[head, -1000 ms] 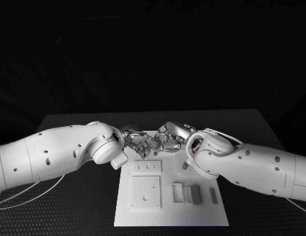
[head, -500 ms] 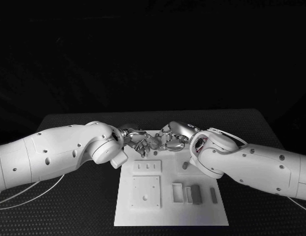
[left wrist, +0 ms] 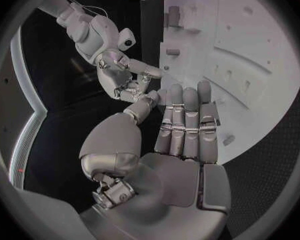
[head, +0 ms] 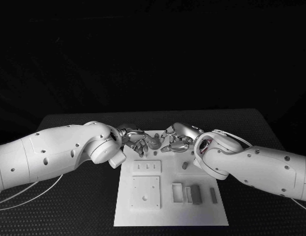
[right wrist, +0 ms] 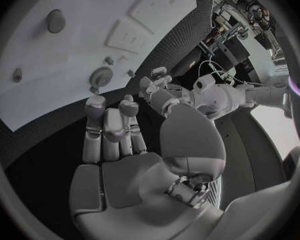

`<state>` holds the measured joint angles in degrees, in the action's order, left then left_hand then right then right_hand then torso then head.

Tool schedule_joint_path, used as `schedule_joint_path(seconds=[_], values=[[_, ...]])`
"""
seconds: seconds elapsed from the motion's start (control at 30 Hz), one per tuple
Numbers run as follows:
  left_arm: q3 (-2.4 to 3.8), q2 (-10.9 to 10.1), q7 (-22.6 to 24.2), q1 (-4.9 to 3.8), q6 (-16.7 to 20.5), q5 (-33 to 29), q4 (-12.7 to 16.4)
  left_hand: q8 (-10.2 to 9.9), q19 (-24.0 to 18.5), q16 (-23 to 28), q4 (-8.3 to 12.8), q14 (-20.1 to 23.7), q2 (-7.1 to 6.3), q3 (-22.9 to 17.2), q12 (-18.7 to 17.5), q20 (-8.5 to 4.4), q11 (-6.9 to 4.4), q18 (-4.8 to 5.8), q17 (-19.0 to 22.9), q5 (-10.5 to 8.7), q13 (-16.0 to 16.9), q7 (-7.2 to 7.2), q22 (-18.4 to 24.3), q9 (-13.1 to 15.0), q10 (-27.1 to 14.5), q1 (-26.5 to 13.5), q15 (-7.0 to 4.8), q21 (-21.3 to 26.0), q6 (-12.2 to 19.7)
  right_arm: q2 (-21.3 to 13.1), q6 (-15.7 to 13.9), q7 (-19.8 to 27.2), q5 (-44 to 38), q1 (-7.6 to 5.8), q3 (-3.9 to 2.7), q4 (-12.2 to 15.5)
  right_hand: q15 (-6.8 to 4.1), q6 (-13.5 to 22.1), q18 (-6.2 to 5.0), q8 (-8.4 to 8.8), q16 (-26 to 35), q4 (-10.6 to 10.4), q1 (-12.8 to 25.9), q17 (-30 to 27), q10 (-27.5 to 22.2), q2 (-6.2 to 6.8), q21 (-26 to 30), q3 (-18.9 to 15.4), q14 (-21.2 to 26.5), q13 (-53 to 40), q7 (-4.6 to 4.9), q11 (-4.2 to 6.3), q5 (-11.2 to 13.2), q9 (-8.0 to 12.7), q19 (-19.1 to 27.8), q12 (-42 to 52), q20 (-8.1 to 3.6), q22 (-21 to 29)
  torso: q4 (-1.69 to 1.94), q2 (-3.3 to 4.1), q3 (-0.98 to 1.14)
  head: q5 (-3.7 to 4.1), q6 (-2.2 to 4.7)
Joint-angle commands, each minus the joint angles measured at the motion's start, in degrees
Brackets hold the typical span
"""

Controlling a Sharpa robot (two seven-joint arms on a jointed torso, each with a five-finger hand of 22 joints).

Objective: Assemble the parts on the task board

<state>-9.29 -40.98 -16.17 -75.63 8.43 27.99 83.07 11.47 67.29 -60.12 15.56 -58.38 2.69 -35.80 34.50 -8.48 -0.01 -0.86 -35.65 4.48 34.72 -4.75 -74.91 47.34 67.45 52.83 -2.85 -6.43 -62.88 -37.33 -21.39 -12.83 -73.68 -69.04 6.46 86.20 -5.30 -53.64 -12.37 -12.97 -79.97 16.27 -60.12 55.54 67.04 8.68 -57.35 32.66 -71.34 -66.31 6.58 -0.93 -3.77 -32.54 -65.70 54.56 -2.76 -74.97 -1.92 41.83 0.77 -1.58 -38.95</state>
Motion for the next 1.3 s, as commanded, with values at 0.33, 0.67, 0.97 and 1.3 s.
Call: schedule_joint_path(seconds=[0.33, 0.67, 0.97, 1.3], values=[[0.04, -0.11, -7.67, -0.03, -9.84, 5.62, -1.41, 0.69, 0.78, -0.67, 0.69, -0.53, 1.74, -0.75, -0.01, -0.06, -0.74, 0.20, -0.05, 0.53, 0.15, 0.10, -1.43, 0.71, 1.18, 1.24, -0.09, -0.61, -0.37, -2.15, -5.27, 3.04, 3.23, 0.24, -0.08, -3.38, 0.04, 0.78, -2.63, -0.04, 0.11, -0.06, -0.29, 0.13, -0.23, -0.84, 0.09, -0.39, 0.27, 0.20, 0.80, 0.07, -0.12, -0.09, 0.29, 0.00, 0.08, -0.28, -0.07, 0.01, 0.05, -0.10, -0.19], [0.07, 1.60, -14.91, -0.08, -12.53, 12.61, -3.03, 1.78, 1.31, -1.84, 0.98, -0.90, 1.90, -0.55, 1.13, -0.61, -1.11, 0.31, -0.27, 5.05, 0.99, 0.36, -1.51, 2.51, 1.43, 0.45, -0.66, -1.94, -0.20, -1.19, -5.28, 9.34, 17.88, -0.68, -3.59, -10.85, 0.17, 1.16, -2.63, 0.17, 0.28, 0.00, -0.21, 0.11, -0.43, -2.00, 0.29, -0.41, 0.45, 0.46, 0.93, -0.06, -0.10, -0.07, 0.58, -0.12, 0.21, -0.31, 0.09, 0.07, 0.19, -0.16, -0.88], [0.03, 4.96, -15.53, -0.04, -11.88, 17.02, -6.05, 2.31, 1.88, -2.61, 0.94, -1.63, 1.48, -0.26, 1.87, -0.94, -1.56, 0.23, -0.37, 5.43, 1.38, 0.76, -1.56, 3.12, 2.22, -0.29, -0.95, -2.93, -0.76, 0.37, -2.10, 9.48, 23.00, -3.21, -4.68, -16.56, 0.22, 1.35, -2.63, 0.28, 0.29, 0.08, -0.02, 0.15, -0.54, -2.33, 0.33, -0.56, 0.56, 0.49, 1.00, -0.12, -0.10, -0.05, 0.69, -0.09, 0.28, -0.35, 0.12, 0.19, 0.22, -0.16, -1.53], [-1.12, 6.02, -16.31, -0.04, -12.42, 17.63, -6.78, 2.52, 2.48, -5.35, 1.05, -2.03, 1.19, -0.07, 4.26, -1.73, -2.15, 0.17, -1.08, 5.52, 2.94, 1.12, -1.67, 3.58, 2.64, -0.11, -1.82, -6.01, -1.16, 0.74, -1.81, 9.63, 24.68, -4.25, -5.44, -18.36, 0.30, 1.49, -2.63, 0.36, 0.33, 0.13, 0.28, 0.22, -0.90, -2.69, 0.42, -0.76, 0.89, 0.51, 1.08, -0.21, -0.10, -0.05, 0.99, -0.11, 0.42, -0.42, 0.12, 0.04, 0.17, 0.05, -2.10]])
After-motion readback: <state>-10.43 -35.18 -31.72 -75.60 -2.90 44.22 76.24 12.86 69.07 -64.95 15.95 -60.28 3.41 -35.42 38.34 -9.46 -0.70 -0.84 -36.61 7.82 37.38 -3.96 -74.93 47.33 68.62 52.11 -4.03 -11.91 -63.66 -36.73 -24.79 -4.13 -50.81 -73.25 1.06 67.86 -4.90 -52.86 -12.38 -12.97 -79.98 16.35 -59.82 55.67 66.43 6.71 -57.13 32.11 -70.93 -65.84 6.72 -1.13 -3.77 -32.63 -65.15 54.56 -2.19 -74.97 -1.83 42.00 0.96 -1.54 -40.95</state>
